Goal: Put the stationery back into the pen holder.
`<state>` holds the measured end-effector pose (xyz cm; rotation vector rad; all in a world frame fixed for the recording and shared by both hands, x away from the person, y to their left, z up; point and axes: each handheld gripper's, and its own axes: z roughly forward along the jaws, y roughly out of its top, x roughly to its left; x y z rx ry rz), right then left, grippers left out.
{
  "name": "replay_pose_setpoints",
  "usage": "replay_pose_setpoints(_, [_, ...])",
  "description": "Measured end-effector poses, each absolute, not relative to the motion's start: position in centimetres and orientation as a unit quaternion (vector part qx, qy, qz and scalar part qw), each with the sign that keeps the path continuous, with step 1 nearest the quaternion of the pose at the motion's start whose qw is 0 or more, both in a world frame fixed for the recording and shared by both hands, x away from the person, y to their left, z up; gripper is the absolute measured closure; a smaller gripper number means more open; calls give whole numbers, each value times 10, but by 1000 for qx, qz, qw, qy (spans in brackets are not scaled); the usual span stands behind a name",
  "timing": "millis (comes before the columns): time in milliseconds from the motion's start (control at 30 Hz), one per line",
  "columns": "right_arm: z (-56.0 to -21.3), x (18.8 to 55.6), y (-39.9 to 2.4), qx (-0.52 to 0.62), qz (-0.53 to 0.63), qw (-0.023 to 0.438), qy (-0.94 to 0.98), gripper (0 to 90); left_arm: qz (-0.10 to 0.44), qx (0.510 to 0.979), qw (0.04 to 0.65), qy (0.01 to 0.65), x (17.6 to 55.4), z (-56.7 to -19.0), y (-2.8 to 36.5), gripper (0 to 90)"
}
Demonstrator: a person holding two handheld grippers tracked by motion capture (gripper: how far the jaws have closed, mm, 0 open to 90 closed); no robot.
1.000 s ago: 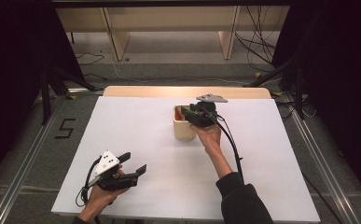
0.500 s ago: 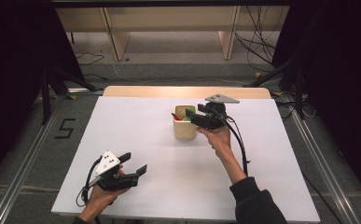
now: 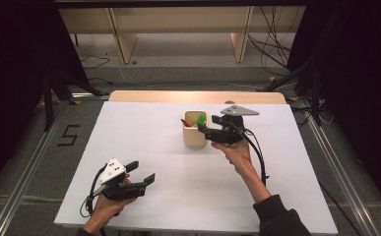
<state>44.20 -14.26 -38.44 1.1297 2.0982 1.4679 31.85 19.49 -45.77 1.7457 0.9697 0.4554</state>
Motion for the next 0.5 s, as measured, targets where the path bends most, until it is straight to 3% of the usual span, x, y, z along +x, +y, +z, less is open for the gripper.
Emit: replay_pose_setpoints(500, [-390, 418, -159, 383, 529, 162, 740, 305, 179, 733, 517, 404, 320, -457, 193, 209])
